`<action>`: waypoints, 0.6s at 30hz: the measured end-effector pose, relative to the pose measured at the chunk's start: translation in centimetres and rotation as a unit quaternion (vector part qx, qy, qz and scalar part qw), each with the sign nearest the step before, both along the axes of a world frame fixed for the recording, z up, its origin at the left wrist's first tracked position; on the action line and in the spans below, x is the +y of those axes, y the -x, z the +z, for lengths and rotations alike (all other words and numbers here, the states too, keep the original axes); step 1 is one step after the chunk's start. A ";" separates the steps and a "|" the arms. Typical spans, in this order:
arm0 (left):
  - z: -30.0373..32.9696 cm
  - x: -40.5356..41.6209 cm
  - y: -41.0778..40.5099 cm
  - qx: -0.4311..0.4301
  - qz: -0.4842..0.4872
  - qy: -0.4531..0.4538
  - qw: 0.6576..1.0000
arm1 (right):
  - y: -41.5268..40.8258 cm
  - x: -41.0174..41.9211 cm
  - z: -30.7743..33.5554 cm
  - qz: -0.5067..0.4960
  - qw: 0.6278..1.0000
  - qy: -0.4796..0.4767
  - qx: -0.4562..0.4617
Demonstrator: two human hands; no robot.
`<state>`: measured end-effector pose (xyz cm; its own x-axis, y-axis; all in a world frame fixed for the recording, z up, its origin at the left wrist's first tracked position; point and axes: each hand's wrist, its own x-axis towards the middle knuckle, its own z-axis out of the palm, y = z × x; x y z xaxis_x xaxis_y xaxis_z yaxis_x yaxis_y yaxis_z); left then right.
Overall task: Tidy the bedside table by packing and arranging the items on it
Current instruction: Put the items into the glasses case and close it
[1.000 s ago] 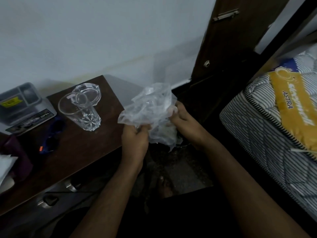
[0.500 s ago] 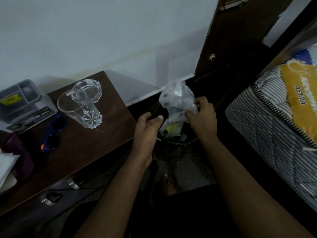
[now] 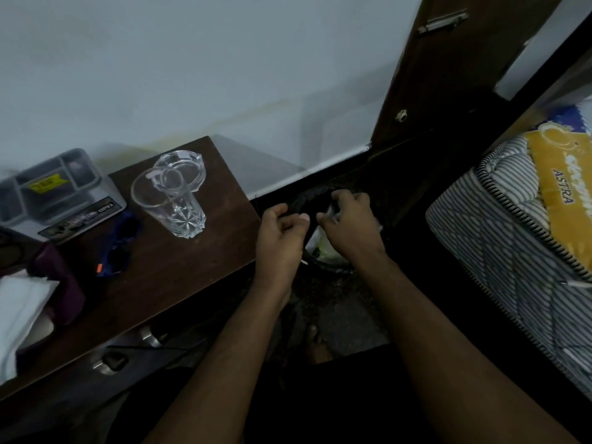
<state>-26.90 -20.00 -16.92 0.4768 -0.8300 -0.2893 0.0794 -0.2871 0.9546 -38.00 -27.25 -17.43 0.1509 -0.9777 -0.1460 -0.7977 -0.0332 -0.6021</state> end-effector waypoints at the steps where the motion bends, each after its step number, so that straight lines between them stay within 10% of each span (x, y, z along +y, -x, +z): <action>1: 0.3 0.4 -0.2 -0.014 0.008 0.009 1.000 | -0.4 0.4 0.4 0.006 1.000 0.012 -0.015; 18: 3.0 15.3 -12.0 -0.148 0.128 0.036 0.980 | -14.5 12.9 6.5 0.171 0.978 0.070 -0.095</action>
